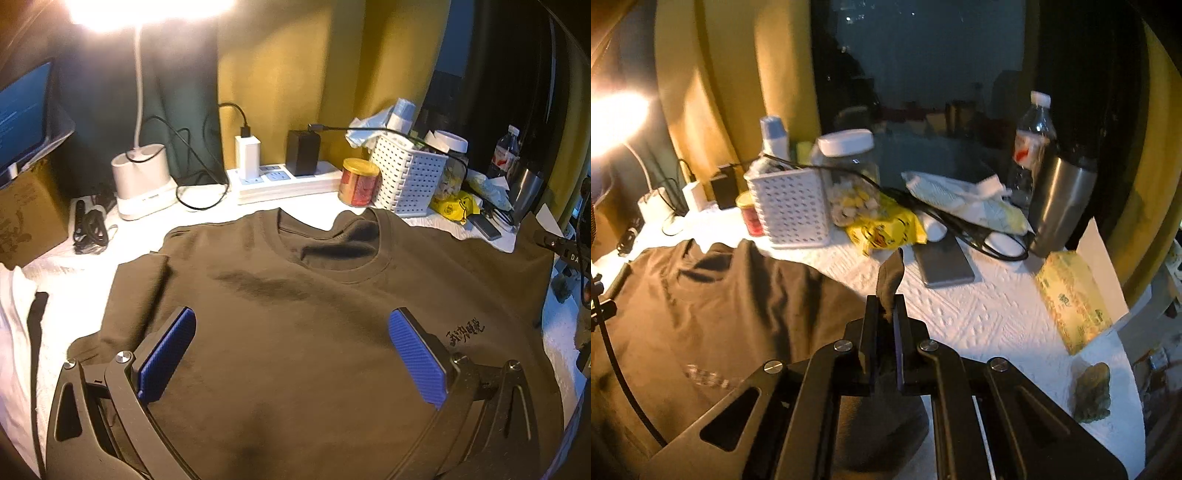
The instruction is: Fold small clothes
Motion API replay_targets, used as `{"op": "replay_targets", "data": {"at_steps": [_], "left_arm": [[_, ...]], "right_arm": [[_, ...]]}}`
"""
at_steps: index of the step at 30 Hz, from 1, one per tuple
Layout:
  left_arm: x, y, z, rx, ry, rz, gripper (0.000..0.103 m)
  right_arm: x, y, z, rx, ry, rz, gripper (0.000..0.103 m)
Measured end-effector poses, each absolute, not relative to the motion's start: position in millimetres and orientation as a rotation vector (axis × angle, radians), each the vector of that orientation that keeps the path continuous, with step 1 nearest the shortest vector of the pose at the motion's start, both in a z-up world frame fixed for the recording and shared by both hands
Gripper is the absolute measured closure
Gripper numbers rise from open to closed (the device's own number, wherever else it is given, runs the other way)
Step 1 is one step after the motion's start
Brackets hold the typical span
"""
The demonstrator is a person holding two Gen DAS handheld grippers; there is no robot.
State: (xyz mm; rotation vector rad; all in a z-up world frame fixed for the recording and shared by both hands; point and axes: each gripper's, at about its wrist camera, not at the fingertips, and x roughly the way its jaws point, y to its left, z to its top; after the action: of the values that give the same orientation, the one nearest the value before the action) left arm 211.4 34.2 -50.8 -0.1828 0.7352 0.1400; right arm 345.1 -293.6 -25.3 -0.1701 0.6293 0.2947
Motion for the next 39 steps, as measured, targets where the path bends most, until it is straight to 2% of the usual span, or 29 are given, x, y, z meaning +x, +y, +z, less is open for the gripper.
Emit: {"op": "replay_targets", "data": {"at_steps": [18,39], "left_arm": [[166.2,82.6,-50.4,-0.213,0.678,0.17,0.001],[150.3,114.3,-65.3,-0.238,0.707,0.195,0.001]], "right_arm": [[307.2,-202.8,-12.2,-0.225,0.593,0.386,0.095],[301.5,-121.7,-73.2,-0.227,0.747,0.49,0.095]]}}
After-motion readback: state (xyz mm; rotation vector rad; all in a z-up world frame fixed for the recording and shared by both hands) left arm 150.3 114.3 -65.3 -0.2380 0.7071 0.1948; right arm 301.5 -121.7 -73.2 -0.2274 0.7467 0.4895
